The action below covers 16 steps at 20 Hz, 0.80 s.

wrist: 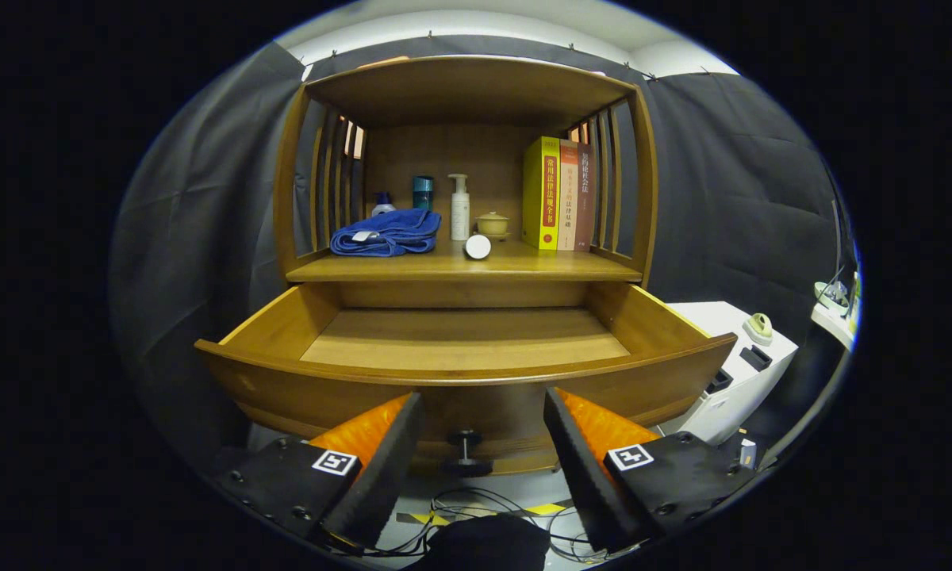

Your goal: Pull open the drawer, take out the items inside it, and place them on the countertop above the cabinet.

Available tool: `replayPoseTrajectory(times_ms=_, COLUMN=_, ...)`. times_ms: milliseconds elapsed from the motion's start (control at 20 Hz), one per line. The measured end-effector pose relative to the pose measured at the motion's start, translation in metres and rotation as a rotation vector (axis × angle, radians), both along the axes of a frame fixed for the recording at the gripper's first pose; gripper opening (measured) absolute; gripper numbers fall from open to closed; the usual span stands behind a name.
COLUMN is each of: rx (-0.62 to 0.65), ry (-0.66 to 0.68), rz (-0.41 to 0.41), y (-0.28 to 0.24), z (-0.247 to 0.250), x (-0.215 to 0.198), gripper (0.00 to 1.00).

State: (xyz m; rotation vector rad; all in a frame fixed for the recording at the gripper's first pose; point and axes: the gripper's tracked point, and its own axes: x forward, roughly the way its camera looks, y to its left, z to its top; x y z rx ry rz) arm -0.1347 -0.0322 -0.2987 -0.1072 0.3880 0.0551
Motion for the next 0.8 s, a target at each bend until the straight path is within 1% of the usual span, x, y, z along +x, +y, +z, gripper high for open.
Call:
replayPoseTrajectory(times_ms=150, rx=0.004, ry=0.002, rz=-0.049, y=-0.004, z=-0.002, x=0.0, gripper=0.94)
replayPoseTrajectory(times_ms=200, rx=0.008, ry=0.003, rz=-0.054, y=-0.002, z=-0.003, x=0.001, gripper=0.94)
replayPoseTrajectory(times_ms=450, rx=-0.01, ry=0.006, rz=-0.029, y=0.005, z=-0.004, x=0.014, gripper=0.94)
replayPoseTrajectory(times_ms=650, rx=-0.006, ry=0.016, rz=-0.047, y=0.005, z=-0.009, x=0.029, gripper=0.94)
replayPoseTrajectory(times_ms=800, rx=-0.025, ry=0.018, rz=-0.046, y=0.008, z=-0.012, x=0.046, gripper=0.94)
